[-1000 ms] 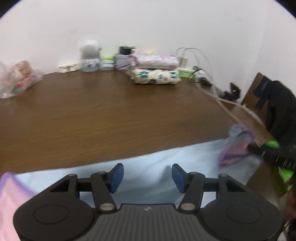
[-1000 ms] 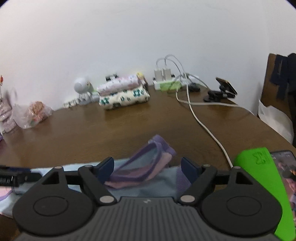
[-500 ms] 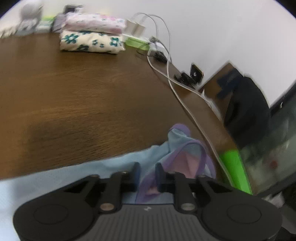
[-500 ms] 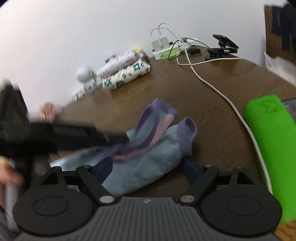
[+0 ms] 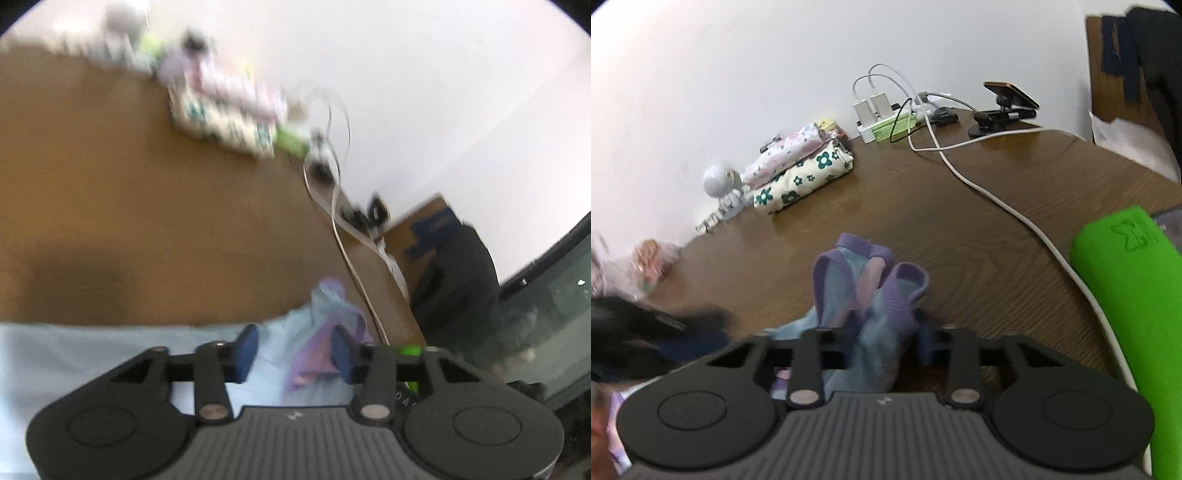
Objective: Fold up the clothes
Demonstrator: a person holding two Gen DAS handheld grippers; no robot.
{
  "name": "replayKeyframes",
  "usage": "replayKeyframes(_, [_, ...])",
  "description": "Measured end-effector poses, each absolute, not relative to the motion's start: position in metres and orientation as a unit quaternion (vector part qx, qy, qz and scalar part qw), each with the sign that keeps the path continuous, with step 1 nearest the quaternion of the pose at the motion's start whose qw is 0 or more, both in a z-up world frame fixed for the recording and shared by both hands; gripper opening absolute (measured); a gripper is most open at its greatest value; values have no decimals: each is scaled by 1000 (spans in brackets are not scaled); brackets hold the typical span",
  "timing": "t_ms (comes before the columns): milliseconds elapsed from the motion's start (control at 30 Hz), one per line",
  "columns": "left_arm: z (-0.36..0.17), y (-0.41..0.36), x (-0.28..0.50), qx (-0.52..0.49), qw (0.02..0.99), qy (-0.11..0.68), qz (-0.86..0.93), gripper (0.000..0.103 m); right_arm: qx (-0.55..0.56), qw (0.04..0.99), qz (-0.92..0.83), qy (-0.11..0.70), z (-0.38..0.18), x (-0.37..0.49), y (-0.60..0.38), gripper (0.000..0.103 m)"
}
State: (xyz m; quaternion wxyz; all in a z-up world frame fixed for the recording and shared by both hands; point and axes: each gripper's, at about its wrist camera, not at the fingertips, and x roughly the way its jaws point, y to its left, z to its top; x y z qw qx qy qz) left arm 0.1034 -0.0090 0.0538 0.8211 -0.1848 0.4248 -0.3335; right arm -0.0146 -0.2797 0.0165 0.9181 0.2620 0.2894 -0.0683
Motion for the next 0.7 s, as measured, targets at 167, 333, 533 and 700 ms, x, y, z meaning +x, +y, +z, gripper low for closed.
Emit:
replayKeyframes(167, [56,39,91,-193,847,417,-266,49,243,925,-57,286,13,-12,-276,14])
replayKeyframes(333, [54,85,81,-207,864,415,-197,49,236,929,-46,282,15,-12,-269,14])
replayKeyframes(533, [52,88,78,-195,869,416,-184,50,236,928,-41,285,15,-14,-266,15])
replayKeyframes(700, [52,83,77,-182,871,418,-186,51,233,929,-39,286,15,-14,-264,15])
